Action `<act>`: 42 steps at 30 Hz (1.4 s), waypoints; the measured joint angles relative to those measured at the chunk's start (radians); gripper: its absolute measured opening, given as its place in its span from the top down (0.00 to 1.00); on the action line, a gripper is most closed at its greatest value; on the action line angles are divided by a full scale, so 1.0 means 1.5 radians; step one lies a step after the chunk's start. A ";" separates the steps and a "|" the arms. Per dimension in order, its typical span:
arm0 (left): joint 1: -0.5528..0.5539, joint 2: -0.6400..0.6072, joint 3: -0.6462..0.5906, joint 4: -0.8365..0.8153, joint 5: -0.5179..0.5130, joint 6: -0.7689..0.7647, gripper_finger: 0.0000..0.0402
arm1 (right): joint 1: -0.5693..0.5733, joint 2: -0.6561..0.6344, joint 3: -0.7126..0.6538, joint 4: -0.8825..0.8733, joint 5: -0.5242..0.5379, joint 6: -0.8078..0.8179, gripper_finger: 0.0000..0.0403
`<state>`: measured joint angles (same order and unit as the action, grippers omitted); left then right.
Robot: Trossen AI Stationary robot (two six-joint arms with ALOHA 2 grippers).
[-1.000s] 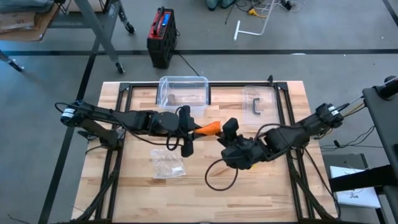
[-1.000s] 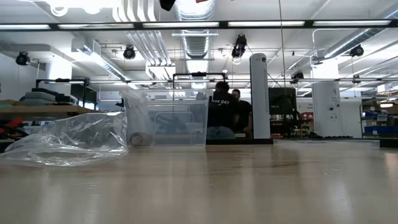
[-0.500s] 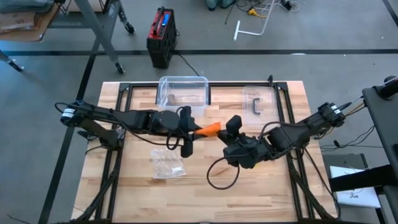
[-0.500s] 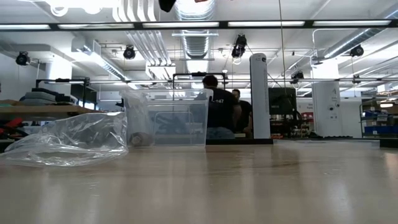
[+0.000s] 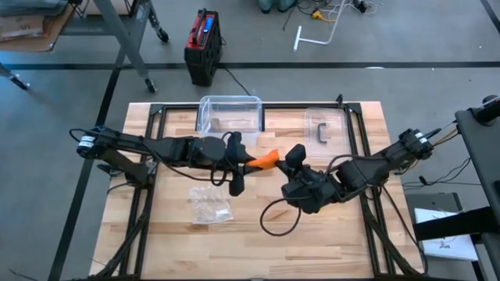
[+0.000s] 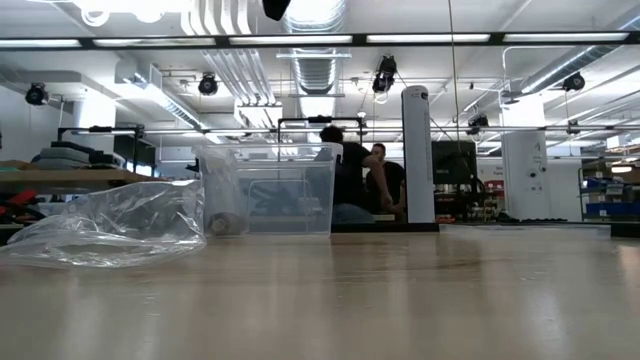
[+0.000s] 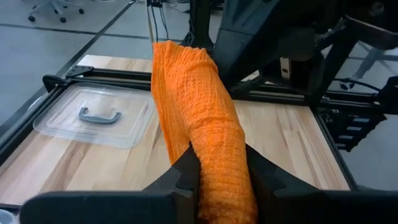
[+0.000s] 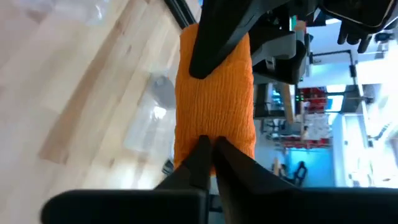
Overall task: Roll bandage
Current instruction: Roll the orange bandage
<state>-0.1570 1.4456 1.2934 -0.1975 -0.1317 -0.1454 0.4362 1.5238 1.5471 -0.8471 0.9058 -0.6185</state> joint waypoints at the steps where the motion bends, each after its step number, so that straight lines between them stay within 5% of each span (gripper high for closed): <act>1: 0.000 0.000 0.000 0.000 0.000 -0.001 0.86 | 0.000 0.000 0.000 -0.003 0.007 -0.002 0.98; 11: -0.006 -0.002 0.000 -0.013 0.004 -0.010 0.85 | 0.009 -0.021 0.036 -0.106 0.078 0.052 1.00; 17: -0.001 -0.002 0.000 -0.014 -0.013 -0.013 0.83 | 0.024 -0.031 0.034 -0.090 -0.035 0.121 0.99; 31: 0.000 -0.002 -0.001 0.032 -0.025 -0.017 0.83 | 0.037 -0.023 0.034 -0.016 -0.048 0.206 0.70; 42: 0.001 -0.001 -0.003 0.065 -0.032 -0.001 0.83 | 0.030 -0.023 0.035 -0.020 -0.008 0.220 0.81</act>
<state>-0.1551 1.4441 1.2896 -0.1007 -0.1802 -0.1474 0.4815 1.4895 1.5990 -0.8764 0.8944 -0.2878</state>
